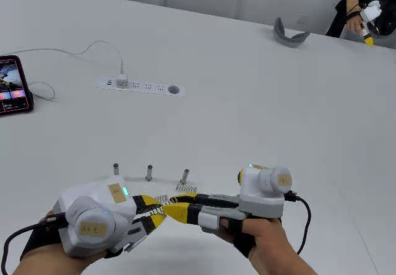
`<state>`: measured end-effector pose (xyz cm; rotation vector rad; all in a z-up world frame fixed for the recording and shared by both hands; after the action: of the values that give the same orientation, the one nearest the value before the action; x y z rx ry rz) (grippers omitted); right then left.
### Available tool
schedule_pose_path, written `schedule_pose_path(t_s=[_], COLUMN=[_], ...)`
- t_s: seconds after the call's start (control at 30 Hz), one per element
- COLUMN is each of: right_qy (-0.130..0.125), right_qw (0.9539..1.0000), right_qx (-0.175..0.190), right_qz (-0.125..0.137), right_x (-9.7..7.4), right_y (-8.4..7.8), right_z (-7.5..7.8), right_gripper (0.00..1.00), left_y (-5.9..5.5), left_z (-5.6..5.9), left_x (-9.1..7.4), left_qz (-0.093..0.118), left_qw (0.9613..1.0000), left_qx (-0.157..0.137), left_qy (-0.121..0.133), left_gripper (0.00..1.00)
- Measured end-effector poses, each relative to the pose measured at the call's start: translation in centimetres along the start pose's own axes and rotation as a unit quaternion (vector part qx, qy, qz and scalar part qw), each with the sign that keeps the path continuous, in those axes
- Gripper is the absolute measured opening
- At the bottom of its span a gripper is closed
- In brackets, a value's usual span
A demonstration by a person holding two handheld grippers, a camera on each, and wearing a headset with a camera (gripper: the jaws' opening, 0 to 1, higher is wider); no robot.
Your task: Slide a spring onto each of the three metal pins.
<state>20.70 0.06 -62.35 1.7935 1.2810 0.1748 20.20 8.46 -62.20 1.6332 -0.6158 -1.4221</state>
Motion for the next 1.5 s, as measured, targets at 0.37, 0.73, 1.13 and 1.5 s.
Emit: schedule_pose_path(t_s=[0.37,0.73,1.13,1.5], right_qy=[0.012,0.020,0.029,0.053], right_qw=[0.9997,0.9977,0.9819,0.9542], right_qx=[-0.015,-0.059,-0.166,-0.250], right_qz=[0.013,-0.024,-0.087,-0.156], right_x=[-0.2,0.0,0.3,0.2], right_y=[0.6,1.3,2.9,2.6], right_z=[-0.5,-1.1,-2.4,-3.5], right_gripper=[0.12,0.12,0.12,0.12], left_y=[0.0,0.1,0.9,0.8], left_z=[-0.4,-0.1,-0.4,0.4], left_x=[0.1,-0.1,-0.7,-1.0], left_qz=[-0.001,0.011,0.028,0.032], left_qw=[1.0000,0.9999,0.9996,0.9986], left_qx=[0.000,-0.004,-0.003,0.015], left_qy=[0.000,0.001,-0.009,-0.038], left_gripper=[0.09,0.09,0.09,0.09])
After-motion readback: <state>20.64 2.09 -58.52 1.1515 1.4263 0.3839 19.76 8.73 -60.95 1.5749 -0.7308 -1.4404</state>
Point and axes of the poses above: the centre of the closed fingertips' face, and the gripper's own axes: x roughly forward along the fingers, z roughly to its right, y roughly out of its top, the point moved 5 cm from there along -x, roughly backward along the fingers, and after that the axes turned 5 degrees about -y, right-handed, at the moved point
